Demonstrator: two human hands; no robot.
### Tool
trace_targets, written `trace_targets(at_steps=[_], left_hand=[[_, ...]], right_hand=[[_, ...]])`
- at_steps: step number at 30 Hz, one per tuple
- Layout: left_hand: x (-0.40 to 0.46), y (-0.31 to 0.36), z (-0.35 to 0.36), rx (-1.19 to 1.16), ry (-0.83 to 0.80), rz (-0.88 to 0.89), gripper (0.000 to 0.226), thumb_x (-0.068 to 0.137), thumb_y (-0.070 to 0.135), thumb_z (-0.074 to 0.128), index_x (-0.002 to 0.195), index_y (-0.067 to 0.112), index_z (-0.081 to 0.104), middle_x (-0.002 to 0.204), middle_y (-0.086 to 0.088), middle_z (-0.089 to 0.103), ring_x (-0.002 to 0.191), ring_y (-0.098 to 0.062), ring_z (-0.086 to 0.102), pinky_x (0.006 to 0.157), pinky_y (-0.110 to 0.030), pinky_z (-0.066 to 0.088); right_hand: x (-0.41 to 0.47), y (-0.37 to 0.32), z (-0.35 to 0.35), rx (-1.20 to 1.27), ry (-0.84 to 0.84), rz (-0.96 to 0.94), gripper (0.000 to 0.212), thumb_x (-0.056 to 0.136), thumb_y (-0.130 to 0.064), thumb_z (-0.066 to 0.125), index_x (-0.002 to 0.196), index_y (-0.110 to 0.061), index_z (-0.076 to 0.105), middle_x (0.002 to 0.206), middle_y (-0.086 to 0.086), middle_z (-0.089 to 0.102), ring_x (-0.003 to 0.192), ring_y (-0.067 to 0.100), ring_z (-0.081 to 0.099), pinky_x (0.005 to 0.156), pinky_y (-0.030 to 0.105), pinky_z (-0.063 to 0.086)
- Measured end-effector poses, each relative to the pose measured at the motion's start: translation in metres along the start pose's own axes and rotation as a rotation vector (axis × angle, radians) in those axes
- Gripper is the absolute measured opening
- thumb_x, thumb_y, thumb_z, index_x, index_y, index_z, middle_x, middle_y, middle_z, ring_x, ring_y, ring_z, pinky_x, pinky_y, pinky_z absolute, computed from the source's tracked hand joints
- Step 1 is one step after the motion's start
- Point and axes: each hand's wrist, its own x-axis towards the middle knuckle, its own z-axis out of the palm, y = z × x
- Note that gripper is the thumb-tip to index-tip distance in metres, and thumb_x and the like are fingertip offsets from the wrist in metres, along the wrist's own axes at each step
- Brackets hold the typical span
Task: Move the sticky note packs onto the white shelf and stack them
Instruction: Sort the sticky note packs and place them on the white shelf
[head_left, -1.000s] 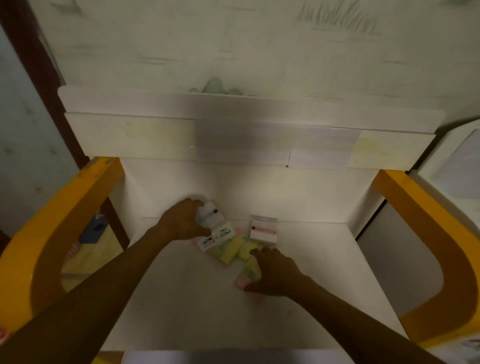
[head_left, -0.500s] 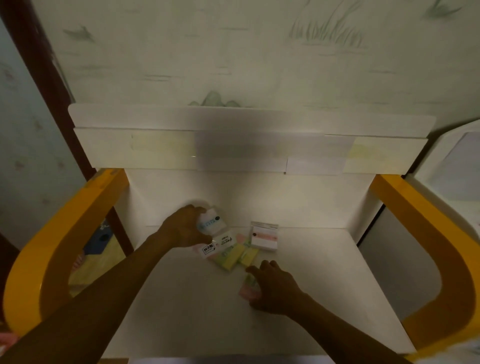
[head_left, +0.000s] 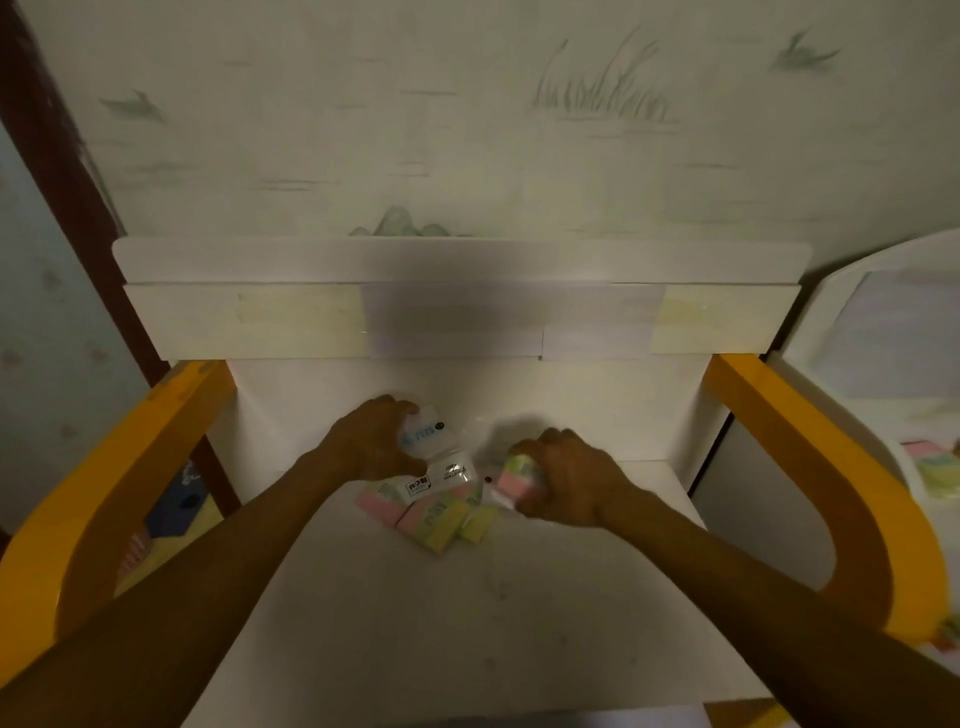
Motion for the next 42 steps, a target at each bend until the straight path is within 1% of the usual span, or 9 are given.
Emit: trace_targets(at_steps=[9, 13, 18, 20, 24, 28, 32, 37, 42], left_hand=[[0.025, 0.039, -0.024, 0.047, 0.011, 0.144, 0.095, 0.066, 0.054, 0.077, 0.144, 0.021, 0.034, 0.137, -0.002, 0.044, 0.125, -0.021, 0.043, 0.1, -0.033, 0.039], [0.034, 0.07, -0.031, 0.036, -0.001, 0.256, 0.102, 0.052, 0.064, 0.061, 0.142, 0.023, 0.039, 0.135, 0.001, 0.046, 0.124, -0.019, 0.044, 0.1, -0.032, 0.039], [0.042, 0.114, -0.029, 0.035, 0.033, 0.387, 0.112, 0.042, 0.074, 0.053, 0.141, 0.025, 0.04, 0.134, 0.001, 0.047, 0.123, -0.018, 0.045, 0.099, -0.032, 0.04], [0.043, 0.133, -0.029, 0.027, 0.035, 0.411, 0.11, 0.043, 0.073, 0.056, 0.141, 0.025, 0.041, 0.132, 0.002, 0.048, 0.121, -0.018, 0.047, 0.098, -0.031, 0.04], [0.04, 0.17, -0.037, 0.028, 0.039, 0.429, 0.099, 0.051, 0.063, 0.065, 0.139, 0.022, 0.043, 0.131, 0.0, 0.05, 0.119, -0.02, 0.049, 0.099, -0.034, 0.041], [0.039, 0.213, -0.046, 0.053, 0.099, 0.442, 0.087, 0.062, 0.051, 0.082, 0.136, 0.02, 0.048, 0.125, -0.002, 0.054, 0.114, -0.022, 0.052, 0.096, -0.033, 0.042], [0.03, 0.269, -0.045, 0.107, 0.12, 0.465, 0.085, 0.065, 0.051, 0.08, 0.137, 0.02, 0.046, 0.127, -0.002, 0.052, 0.115, -0.022, 0.051, 0.098, -0.037, 0.043], [0.015, 0.353, -0.027, 0.139, 0.136, 0.48, 0.084, 0.069, 0.048, 0.078, 0.139, 0.019, 0.043, 0.125, -0.003, 0.052, 0.111, -0.022, 0.051, 0.094, -0.041, 0.047], [0.006, 0.432, 0.003, 0.12, 0.127, 0.464, 0.083, 0.068, 0.048, 0.079, 0.138, 0.019, 0.044, 0.123, -0.003, 0.053, 0.108, -0.021, 0.053, 0.089, -0.037, 0.049]], right_hand=[[-0.012, 0.03, -0.048, -0.026, 0.101, 0.07, 0.067, 0.078, -0.049, 0.07, 0.136, -0.031, 0.043, 0.13, 0.005, 0.048, 0.12, 0.023, 0.045, 0.091, 0.037, 0.044], [-0.029, 0.054, -0.06, -0.04, 0.137, 0.144, 0.064, 0.077, -0.052, 0.07, 0.133, -0.032, 0.045, 0.125, 0.005, 0.05, 0.117, 0.024, 0.047, 0.088, 0.037, 0.045], [-0.057, 0.087, -0.077, -0.111, 0.161, 0.192, 0.055, 0.077, -0.061, 0.062, 0.121, -0.03, 0.051, 0.108, 0.002, 0.059, 0.102, 0.023, 0.057, 0.083, 0.035, 0.049], [-0.07, 0.099, -0.082, -0.128, 0.179, 0.206, 0.054, 0.076, -0.065, 0.06, 0.117, -0.031, 0.052, 0.105, 0.002, 0.061, 0.098, 0.023, 0.059, 0.082, 0.033, 0.048], [-0.099, 0.12, -0.099, -0.071, 0.218, 0.248, 0.062, 0.074, -0.065, 0.062, 0.126, -0.034, 0.051, 0.118, 0.004, 0.056, 0.112, 0.024, 0.052, 0.089, 0.04, 0.049], [-0.134, 0.147, -0.118, -0.076, 0.277, 0.249, 0.064, 0.076, -0.065, 0.062, 0.129, -0.033, 0.048, 0.124, 0.002, 0.052, 0.116, 0.023, 0.049, 0.092, 0.035, 0.043], [-0.173, 0.189, -0.132, -0.078, 0.282, 0.285, 0.069, 0.071, -0.068, 0.064, 0.129, -0.034, 0.047, 0.12, 0.003, 0.055, 0.111, 0.022, 0.052, 0.088, 0.04, 0.049], [-0.241, 0.25, -0.142, -0.074, 0.276, 0.311, 0.066, 0.075, -0.062, 0.066, 0.132, -0.031, 0.048, 0.124, 0.005, 0.052, 0.118, 0.025, 0.048, 0.088, 0.038, 0.043], [-0.301, 0.312, -0.142, -0.074, 0.287, 0.362, 0.063, 0.075, -0.06, 0.065, 0.13, -0.034, 0.049, 0.122, 0.003, 0.052, 0.12, 0.025, 0.046, 0.087, 0.038, 0.044]])
